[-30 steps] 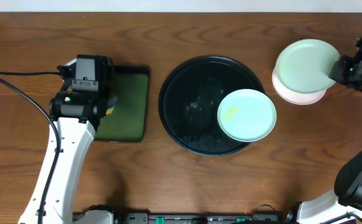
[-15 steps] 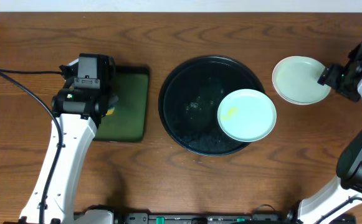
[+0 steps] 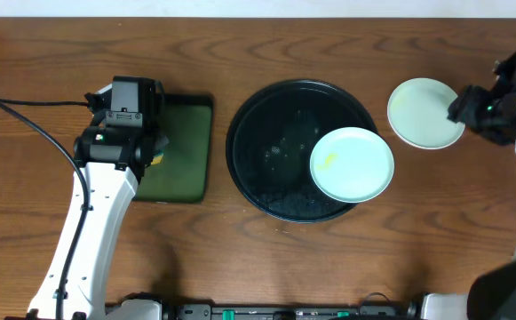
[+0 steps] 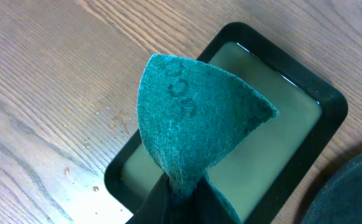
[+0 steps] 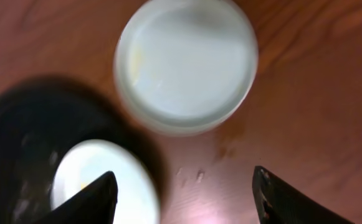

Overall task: Clean dirty plates on tray and stack at the side
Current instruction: 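Reach the right gripper back and grasp the second green plate's rim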

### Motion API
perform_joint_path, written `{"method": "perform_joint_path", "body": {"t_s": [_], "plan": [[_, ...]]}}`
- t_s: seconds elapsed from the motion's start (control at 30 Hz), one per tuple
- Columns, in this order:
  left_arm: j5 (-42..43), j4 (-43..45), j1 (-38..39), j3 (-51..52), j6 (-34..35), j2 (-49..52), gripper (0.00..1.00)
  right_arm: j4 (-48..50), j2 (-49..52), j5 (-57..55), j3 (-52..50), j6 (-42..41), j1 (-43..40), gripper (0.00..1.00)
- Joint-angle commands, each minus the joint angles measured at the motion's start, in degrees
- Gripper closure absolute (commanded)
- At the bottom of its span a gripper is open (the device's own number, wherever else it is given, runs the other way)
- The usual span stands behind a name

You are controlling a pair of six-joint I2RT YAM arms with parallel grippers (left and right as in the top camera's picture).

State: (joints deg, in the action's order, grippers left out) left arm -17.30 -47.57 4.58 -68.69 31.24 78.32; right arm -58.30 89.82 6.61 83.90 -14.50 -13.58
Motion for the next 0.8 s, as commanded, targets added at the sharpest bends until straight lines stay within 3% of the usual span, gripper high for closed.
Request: {"method": "perform_joint_path", "body": {"t_s": [0.0, 0.17, 0.47, 0.77], "plan": [[-1.2, 0.1, -0.3, 0.9, -0.6, 0.1, 0.92, -3.7, 0.5, -2.6, -0.9, -5.3, 4.6, 0.34], [-1.2, 0.0, -0.3, 0.9, -0.6, 0.1, 0.92, -5.7, 0.5, -3.8, -6.4, -10.5, 10.6, 0.38], [-1.2, 0.1, -0.3, 0.9, -0.6, 0.1, 0.92, 5.5, 0.5, -3.8, -21.1, -16.4, 18.4, 0.37], [-1.2, 0.1, -0.3, 0.9, -0.6, 0.1, 0.92, 10.7, 0.5, -9.4, -29.0, -21.9, 21.3, 0.52]]}}
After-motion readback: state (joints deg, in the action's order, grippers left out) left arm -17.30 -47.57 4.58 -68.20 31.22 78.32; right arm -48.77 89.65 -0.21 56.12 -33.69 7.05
